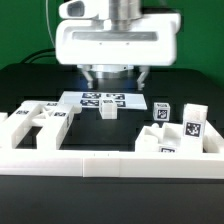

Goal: Assemble chair

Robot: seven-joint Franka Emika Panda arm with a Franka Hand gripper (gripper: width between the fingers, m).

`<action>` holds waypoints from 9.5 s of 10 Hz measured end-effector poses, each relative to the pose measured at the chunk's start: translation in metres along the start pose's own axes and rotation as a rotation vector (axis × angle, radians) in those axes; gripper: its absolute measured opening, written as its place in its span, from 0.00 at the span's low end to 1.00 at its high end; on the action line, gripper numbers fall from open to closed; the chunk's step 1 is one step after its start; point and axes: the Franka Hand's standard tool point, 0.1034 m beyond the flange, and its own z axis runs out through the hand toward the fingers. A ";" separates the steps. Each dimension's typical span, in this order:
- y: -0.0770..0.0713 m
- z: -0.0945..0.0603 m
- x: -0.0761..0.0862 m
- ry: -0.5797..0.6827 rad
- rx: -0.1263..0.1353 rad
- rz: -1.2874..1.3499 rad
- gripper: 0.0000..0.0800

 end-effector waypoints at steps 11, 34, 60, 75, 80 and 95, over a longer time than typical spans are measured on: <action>0.001 0.029 -0.033 -0.167 -0.040 -0.227 0.81; 0.023 0.062 -0.071 -1.104 -0.167 -0.238 0.48; -0.042 -0.029 0.032 -0.056 -0.014 -0.184 0.36; -0.054 -0.032 0.090 0.419 -0.012 -0.210 0.36; -0.068 -0.032 0.083 0.414 0.002 -0.217 0.36; -0.073 -0.020 0.079 0.415 -0.006 -0.253 0.36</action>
Offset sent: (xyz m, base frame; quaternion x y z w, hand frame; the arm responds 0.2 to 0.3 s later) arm -0.0333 -0.0095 -0.0439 0.0443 -0.0016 0.0125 0.9989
